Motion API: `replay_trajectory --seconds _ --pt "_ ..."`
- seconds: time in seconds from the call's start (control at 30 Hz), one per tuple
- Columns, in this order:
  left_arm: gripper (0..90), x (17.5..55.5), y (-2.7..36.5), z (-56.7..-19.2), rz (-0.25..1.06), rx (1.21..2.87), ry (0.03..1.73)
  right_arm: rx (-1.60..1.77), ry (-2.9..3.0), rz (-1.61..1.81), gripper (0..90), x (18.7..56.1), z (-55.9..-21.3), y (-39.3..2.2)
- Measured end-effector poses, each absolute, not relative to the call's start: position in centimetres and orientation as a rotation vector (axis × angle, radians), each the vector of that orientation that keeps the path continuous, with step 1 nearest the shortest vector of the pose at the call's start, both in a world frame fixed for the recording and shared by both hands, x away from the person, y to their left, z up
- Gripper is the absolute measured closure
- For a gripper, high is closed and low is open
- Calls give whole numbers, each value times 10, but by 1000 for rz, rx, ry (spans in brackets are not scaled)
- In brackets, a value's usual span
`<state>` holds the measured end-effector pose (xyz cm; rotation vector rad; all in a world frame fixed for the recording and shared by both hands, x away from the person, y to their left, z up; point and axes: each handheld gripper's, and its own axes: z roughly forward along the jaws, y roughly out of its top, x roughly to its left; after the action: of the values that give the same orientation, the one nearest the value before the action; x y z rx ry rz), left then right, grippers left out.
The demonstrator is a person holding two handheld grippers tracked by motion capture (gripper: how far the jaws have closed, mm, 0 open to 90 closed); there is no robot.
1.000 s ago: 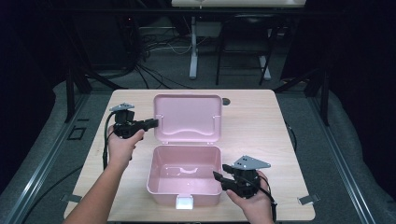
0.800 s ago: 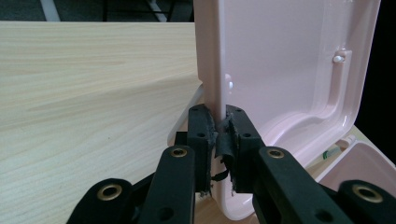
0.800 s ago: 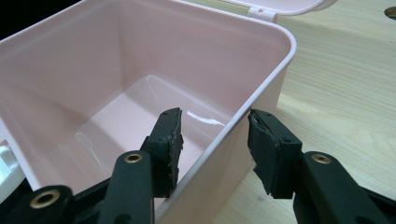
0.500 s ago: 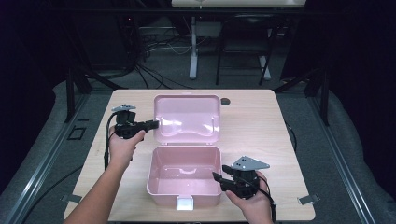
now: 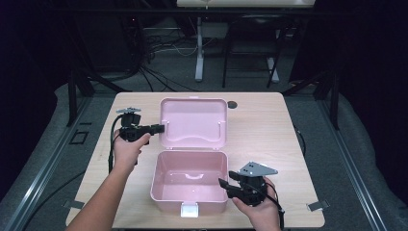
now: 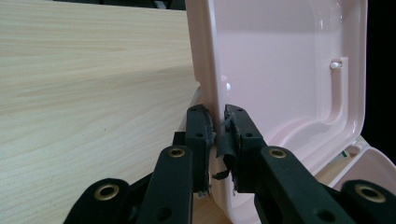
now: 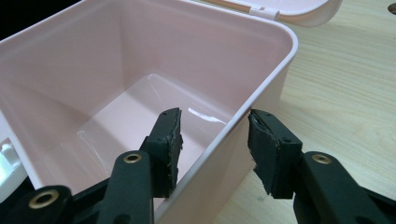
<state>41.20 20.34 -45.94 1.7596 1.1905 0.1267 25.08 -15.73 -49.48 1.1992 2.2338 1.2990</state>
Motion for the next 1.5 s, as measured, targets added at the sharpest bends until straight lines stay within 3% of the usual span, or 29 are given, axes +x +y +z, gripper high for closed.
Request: replay_trajectory --seconds 1.5 --pt "733 423 201 -472 42 1768 1259 1202 2233 1300 541 251 -495 -157"
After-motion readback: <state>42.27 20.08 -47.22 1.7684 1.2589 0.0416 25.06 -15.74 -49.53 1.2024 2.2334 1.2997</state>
